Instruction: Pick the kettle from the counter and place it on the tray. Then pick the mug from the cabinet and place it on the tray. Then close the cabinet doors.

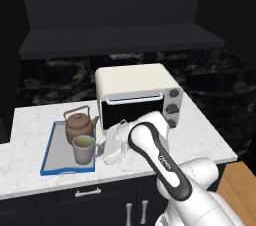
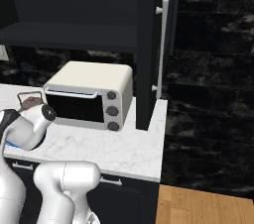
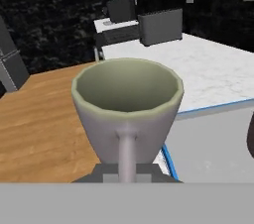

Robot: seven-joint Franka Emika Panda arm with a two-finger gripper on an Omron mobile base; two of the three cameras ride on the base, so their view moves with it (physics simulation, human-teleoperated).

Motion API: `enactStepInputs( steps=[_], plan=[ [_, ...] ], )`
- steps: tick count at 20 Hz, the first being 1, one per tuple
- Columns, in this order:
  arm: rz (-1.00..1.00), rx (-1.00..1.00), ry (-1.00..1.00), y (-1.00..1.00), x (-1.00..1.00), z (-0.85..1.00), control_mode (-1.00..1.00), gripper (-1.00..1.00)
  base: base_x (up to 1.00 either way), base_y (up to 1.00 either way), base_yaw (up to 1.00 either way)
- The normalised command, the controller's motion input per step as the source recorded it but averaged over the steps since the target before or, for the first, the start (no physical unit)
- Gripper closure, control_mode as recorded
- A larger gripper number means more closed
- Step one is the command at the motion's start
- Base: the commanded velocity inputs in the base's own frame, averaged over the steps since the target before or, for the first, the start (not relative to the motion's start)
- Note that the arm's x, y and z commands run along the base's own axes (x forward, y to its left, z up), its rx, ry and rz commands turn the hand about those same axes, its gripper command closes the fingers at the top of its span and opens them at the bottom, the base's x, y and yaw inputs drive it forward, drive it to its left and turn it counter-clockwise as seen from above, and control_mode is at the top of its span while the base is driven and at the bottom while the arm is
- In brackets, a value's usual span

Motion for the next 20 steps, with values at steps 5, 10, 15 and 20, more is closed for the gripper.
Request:
enactStepInputs(
  steps=[5,10,15,20],
  plan=[
    [0.00,0.00,0.14,0.02,0.66,-0.29,-1.00,1.00,0.00,0.00,0.00],
    [0.00,0.00,0.04,0.38,0.44,-0.35,-1.00,1.00,0.00,0.00,0.00],
    [0.00,0.00,-0.01,0.60,0.23,-0.29,-1.00,1.00,0.00,0.00,0.00],
    [0.00,0.00,-0.07,0.26,0.33,-0.24,-1.00,1.00,0.00,0.00,0.00]
  ],
)
